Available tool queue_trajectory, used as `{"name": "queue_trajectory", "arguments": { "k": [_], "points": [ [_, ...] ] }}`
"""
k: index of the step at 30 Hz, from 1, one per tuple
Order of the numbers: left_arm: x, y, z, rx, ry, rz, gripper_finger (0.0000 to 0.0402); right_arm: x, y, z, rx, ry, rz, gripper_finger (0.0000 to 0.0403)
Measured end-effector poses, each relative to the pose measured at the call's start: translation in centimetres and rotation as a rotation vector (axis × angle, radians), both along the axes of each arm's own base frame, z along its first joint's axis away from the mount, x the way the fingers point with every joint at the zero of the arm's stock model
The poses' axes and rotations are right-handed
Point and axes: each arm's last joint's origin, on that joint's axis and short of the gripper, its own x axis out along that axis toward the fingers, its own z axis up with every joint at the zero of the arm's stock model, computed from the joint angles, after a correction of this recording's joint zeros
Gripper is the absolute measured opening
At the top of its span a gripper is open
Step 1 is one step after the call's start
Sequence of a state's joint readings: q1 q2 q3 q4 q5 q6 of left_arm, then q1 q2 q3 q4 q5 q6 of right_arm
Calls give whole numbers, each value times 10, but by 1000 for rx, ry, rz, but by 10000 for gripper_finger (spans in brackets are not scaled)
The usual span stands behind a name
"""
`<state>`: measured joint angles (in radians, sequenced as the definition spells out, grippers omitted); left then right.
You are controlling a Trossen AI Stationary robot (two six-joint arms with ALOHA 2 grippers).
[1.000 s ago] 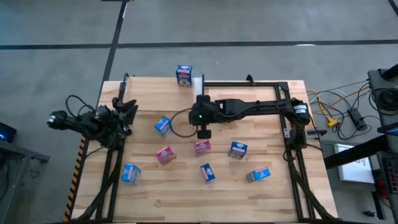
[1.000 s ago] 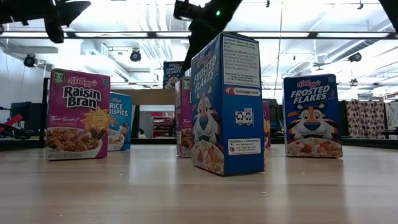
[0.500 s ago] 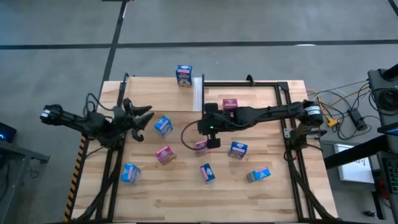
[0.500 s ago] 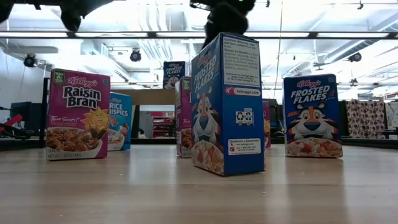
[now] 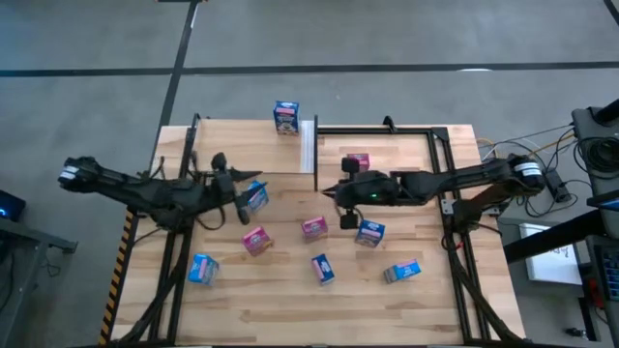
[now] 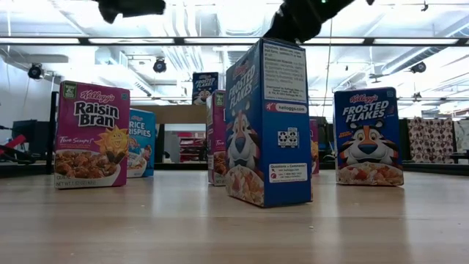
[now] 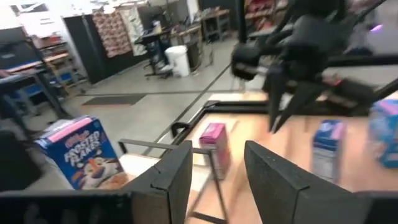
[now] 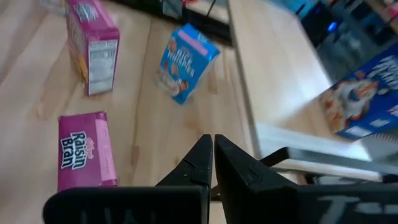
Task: Stack cereal on shelf
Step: Put the top blue cereal box on the shelf
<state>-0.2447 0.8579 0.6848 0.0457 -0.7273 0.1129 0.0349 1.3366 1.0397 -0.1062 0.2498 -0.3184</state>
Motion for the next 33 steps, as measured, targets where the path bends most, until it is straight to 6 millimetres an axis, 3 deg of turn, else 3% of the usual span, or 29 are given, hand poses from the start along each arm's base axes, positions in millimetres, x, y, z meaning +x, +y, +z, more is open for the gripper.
{"name": "queue_trajectory", "arguments": {
  "k": [4, 10, 14, 21, 33],
  "points": [
    [22, 11, 3, 49, 101, 73, 83, -16, -1, 1, -29, -61, 37, 9],
    [46, 42, -1, 74, 189, 220, 6, -35, -1, 5, -56, -162, 110, 9],
    [56, 65, -12, 62, 235, 278, 6, -45, 0, 5, -77, -205, 160, 9],
    [76, 94, -31, 12, 251, 217, 0, -56, -1, 2, -115, -225, 175, 9],
    [103, 122, -49, 16, 326, 232, 0, -68, -4, 1, -135, -236, 165, 9]
  ]
}}
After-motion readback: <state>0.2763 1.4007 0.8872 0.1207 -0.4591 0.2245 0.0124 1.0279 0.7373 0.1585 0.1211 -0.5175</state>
